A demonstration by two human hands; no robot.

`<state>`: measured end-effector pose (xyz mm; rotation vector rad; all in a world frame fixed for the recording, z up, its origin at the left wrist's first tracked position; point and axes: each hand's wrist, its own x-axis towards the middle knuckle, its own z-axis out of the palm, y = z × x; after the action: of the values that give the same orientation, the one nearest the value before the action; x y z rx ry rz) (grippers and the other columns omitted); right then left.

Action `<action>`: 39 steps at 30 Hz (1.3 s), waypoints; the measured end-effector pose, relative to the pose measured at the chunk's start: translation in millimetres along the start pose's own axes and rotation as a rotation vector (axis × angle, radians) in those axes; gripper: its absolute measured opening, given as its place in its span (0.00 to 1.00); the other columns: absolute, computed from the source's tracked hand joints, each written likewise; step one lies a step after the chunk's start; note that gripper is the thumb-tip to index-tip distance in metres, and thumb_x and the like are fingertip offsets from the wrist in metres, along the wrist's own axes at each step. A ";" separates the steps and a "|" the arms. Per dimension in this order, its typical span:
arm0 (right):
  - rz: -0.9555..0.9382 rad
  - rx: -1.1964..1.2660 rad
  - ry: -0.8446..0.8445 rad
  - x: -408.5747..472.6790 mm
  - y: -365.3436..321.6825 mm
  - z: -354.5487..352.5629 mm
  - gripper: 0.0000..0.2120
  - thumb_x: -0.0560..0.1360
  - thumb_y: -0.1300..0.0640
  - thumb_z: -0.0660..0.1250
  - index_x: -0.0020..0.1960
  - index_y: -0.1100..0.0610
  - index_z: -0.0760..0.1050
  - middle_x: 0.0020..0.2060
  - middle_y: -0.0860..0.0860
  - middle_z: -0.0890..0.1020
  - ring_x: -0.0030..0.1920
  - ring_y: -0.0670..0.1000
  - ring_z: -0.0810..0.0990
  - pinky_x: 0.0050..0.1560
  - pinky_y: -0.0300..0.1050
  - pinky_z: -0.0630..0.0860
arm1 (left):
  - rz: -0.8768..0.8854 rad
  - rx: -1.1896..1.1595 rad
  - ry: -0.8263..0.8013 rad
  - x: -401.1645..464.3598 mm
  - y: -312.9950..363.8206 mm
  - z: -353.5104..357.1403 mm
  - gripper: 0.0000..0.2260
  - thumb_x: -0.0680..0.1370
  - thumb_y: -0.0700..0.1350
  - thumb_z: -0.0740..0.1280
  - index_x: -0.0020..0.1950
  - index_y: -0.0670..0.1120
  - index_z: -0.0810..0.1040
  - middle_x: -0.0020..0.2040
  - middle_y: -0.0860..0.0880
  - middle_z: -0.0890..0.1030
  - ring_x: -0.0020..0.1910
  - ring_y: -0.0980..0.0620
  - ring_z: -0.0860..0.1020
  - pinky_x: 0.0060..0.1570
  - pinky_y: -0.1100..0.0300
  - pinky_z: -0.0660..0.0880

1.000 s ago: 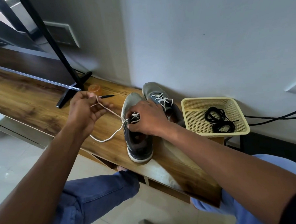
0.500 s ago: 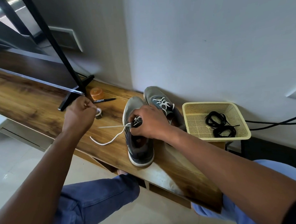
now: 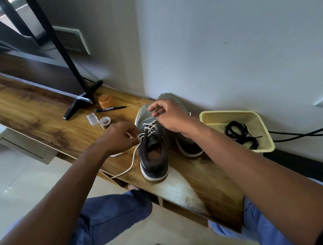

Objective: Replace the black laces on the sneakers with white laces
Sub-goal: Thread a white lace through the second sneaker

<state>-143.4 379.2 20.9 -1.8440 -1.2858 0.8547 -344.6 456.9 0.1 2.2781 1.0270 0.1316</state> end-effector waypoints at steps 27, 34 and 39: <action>-0.123 0.441 -0.038 -15.3 -40.6 -9.0 0.07 0.78 0.64 0.73 0.52 0.67 0.83 0.41 0.60 0.86 0.36 0.48 0.79 0.31 0.31 0.72 | 0.053 -0.687 0.702 14.7 49.5 -46.8 0.14 0.80 0.50 0.75 0.46 0.39 0.81 0.32 0.47 0.77 0.28 0.55 0.75 0.31 0.63 0.76; -0.103 0.403 -0.038 -12.8 -36.9 -9.6 0.05 0.76 0.61 0.75 0.49 0.62 0.84 0.41 0.56 0.87 0.38 0.48 0.82 0.32 0.35 0.75 | 0.074 -1.108 0.600 13.4 67.9 -44.1 0.05 0.80 0.41 0.74 0.51 0.40 0.84 0.44 0.44 0.87 0.46 0.46 0.86 0.52 0.52 0.84; -0.030 0.014 0.041 -12.4 -19.3 -10.9 0.10 0.73 0.65 0.72 0.53 0.56 0.82 0.41 0.48 0.81 0.39 0.47 0.80 0.42 0.50 0.83 | 0.098 -1.164 0.515 9.9 67.7 -41.6 0.05 0.79 0.37 0.73 0.55 0.40 0.84 0.43 0.44 0.87 0.42 0.48 0.85 0.47 0.57 0.84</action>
<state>-147.0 370.0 44.3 -1.8176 -1.2758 0.8042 -308.1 451.1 71.1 1.2146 0.7378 1.0868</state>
